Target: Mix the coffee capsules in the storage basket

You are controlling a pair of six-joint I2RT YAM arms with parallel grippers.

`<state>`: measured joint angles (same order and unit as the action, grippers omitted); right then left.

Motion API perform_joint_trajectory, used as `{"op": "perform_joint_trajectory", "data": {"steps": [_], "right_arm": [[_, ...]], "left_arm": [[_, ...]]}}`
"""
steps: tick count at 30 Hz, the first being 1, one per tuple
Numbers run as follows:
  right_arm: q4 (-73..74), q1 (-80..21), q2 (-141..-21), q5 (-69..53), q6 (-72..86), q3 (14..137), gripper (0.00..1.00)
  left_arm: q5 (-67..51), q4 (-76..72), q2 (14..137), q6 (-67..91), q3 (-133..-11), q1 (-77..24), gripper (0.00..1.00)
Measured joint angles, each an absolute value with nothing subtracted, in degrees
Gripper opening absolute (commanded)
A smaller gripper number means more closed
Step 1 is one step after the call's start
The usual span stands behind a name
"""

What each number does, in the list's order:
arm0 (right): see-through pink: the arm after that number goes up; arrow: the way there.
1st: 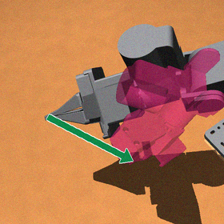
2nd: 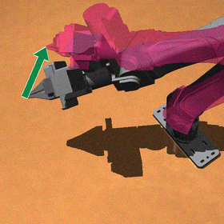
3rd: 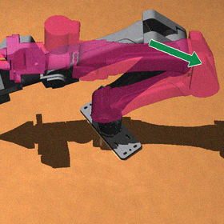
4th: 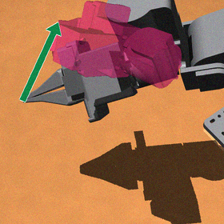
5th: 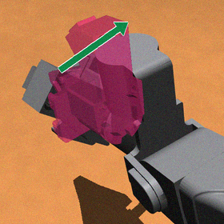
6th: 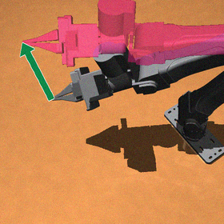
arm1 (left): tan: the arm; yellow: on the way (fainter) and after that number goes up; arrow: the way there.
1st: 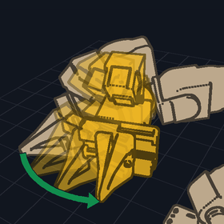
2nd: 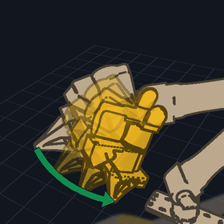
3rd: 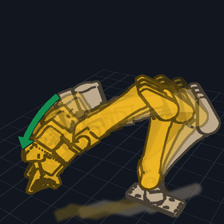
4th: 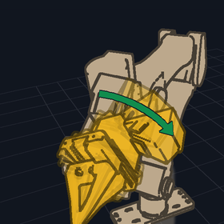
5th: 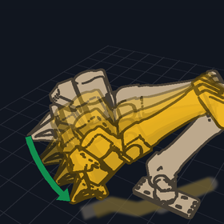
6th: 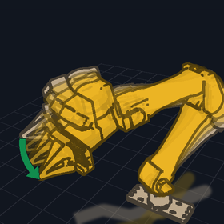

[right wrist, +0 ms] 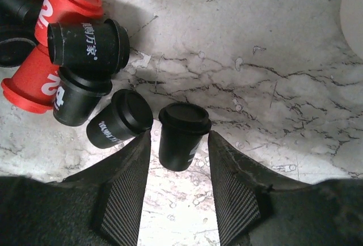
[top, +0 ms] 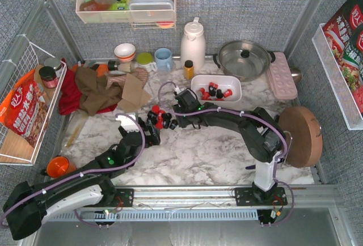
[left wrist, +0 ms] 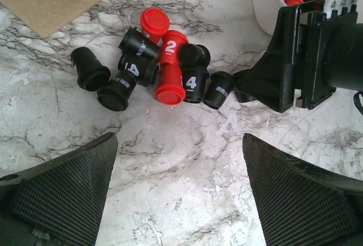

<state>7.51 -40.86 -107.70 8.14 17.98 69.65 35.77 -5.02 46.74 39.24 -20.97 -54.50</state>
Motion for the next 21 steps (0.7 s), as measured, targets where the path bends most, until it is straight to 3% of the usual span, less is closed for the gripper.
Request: {"op": "perform_joint_trajectory", "data": {"steps": [21], "right_arm": [[8.3,-40.8,-109.3,10.1,16.7,70.1,0.32]], "left_arm": [[34.3,-5.1,46.5,39.4,-20.1,-54.3,0.99]]}}
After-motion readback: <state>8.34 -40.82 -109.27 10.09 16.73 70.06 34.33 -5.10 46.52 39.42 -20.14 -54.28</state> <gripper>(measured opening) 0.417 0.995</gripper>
